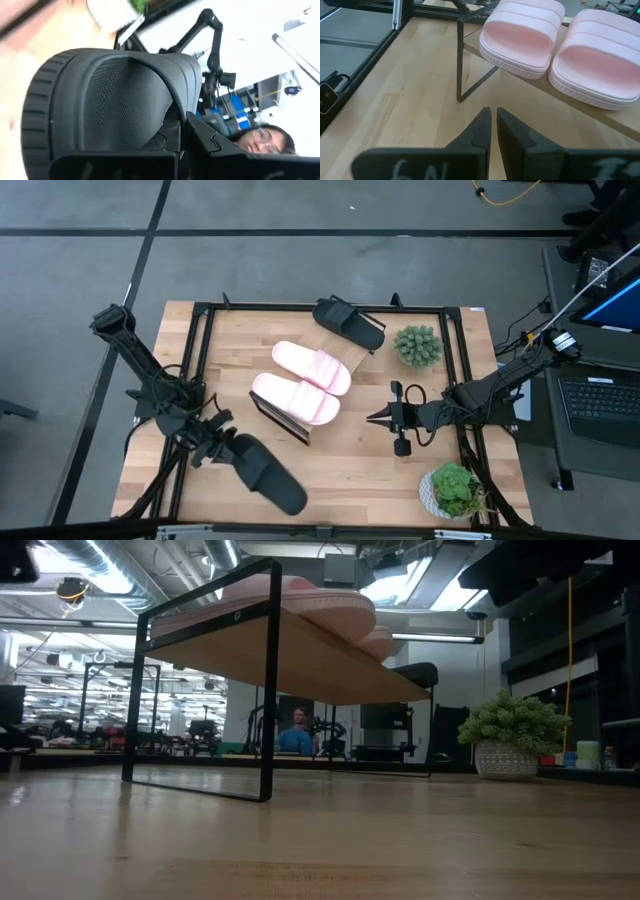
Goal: Pick and place slides into the shelf
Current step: Put the black slides on the shelf
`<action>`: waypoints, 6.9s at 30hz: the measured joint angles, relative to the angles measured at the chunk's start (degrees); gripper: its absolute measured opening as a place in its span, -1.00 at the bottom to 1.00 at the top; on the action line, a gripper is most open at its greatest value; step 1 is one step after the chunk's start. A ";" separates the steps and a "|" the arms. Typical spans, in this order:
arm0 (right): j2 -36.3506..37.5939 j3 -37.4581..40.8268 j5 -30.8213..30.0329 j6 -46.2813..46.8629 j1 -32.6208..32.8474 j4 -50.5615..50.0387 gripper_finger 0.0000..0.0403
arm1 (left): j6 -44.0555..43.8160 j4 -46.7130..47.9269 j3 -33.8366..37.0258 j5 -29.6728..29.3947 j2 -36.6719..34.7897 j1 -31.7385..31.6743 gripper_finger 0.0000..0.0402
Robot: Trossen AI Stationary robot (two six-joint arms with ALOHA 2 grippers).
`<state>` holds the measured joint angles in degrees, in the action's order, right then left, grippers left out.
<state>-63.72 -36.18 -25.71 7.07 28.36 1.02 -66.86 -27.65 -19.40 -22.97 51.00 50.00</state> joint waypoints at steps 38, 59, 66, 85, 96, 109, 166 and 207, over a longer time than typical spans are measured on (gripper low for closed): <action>-0.03 0.00 3.10 -2.96 0.00 -0.02 -0.84 | 12.97 42.97 -34.68 -6.28 0.01 -16.75 -1.00; -0.02 0.00 2.91 -10.11 -0.42 1.44 -0.92 | 21.70 52.73 -42.69 28.30 1.88 -55.61 -1.00; 1.62 0.00 2.91 -11.23 -0.46 1.18 -0.96 | 22.68 48.79 -42.69 42.79 4.80 -68.47 -1.00; 14.58 -1.90 3.37 -22.80 -14.69 -5.99 -0.97 | 31.48 59.25 -59.83 59.82 18.56 -83.39 -1.00; 16.68 -16.60 3.43 -20.44 -15.98 -17.22 -0.97 | 27.62 59.34 -68.28 65.99 26.45 -83.47 -1.00; 16.61 -20.00 2.92 -22.56 -16.59 -22.04 -0.97 | 28.97 58.99 -68.96 66.02 37.65 -84.78 -1.00; 16.63 -19.96 2.86 -20.74 -20.33 -25.75 -0.97 | 25.46 63.33 -68.91 64.93 45.90 -84.98 -1.00; 16.63 -19.93 2.84 -21.24 -20.33 -26.73 -0.96 | 24.91 66.85 -68.85 60.69 49.97 -85.13 -0.37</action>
<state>-47.09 -56.12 -22.87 -14.17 8.03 -25.71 -41.95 39.20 -88.25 37.71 100.97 -35.14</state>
